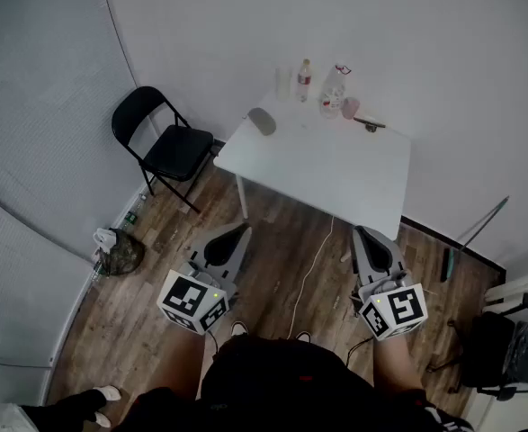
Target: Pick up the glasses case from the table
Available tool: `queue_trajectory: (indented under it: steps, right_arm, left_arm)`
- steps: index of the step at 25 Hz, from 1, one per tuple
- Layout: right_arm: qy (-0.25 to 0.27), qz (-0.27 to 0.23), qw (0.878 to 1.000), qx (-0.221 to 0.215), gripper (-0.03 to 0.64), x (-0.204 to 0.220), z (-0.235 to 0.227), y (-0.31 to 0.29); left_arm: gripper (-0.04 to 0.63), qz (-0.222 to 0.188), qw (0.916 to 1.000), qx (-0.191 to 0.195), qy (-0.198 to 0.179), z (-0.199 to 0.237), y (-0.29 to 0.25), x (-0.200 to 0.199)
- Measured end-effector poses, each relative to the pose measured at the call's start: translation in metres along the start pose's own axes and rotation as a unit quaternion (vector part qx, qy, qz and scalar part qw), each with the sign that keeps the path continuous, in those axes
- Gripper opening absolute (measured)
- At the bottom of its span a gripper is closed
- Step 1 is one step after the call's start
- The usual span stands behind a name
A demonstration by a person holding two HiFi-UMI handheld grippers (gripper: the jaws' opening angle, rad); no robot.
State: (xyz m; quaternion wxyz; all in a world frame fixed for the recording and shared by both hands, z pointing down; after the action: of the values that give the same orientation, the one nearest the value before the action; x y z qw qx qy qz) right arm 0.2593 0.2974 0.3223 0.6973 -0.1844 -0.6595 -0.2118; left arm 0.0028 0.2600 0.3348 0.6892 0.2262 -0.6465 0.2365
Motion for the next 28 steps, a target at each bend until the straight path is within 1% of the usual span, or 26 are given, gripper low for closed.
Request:
queue_trajectory:
  steps: [8, 15, 19, 24, 28]
  right_arm:
    - [0.001, 0.000, 1.000, 0.000, 0.020, -0.001, 0.004, 0.001]
    - [-0.027, -0.024, 0.999, 0.003, 0.021, -0.001, 0.005, -0.005]
    - [-0.028, -0.012, 1.000, 0.004, 0.021, 0.003, 0.006, -0.007]
    - [-0.044, -0.005, 0.999, 0.022, 0.021, 0.012, 0.007, -0.014]
    - [-0.042, 0.004, 0.999, 0.011, 0.021, 0.018, 0.025, -0.030]
  left_arm:
    - [0.020, 0.000, 1.0000, -0.002, -0.001, -0.001, 0.007, -0.003]
    - [0.020, 0.003, 1.0000, -0.008, -0.001, 0.005, 0.012, -0.003]
    - [0.020, 0.003, 1.0000, -0.009, 0.000, 0.007, 0.014, -0.001]
    - [0.020, 0.006, 0.9999, -0.012, 0.005, 0.016, 0.019, 0.003]
    - [0.020, 0.004, 0.9998, -0.017, 0.013, 0.036, 0.029, 0.008]
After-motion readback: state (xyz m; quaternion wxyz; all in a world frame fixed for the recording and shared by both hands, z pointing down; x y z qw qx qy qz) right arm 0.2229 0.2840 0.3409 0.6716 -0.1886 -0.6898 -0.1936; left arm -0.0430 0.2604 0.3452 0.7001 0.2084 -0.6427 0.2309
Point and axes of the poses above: the fingertips, and each gripper's own axes: y backward along the fingers, z to its left, x out of its underside, the point moved 6 cm from there along y, backward along the fingers, and after that the axes turned 8 degrees about -x, right-handed, at the moved point
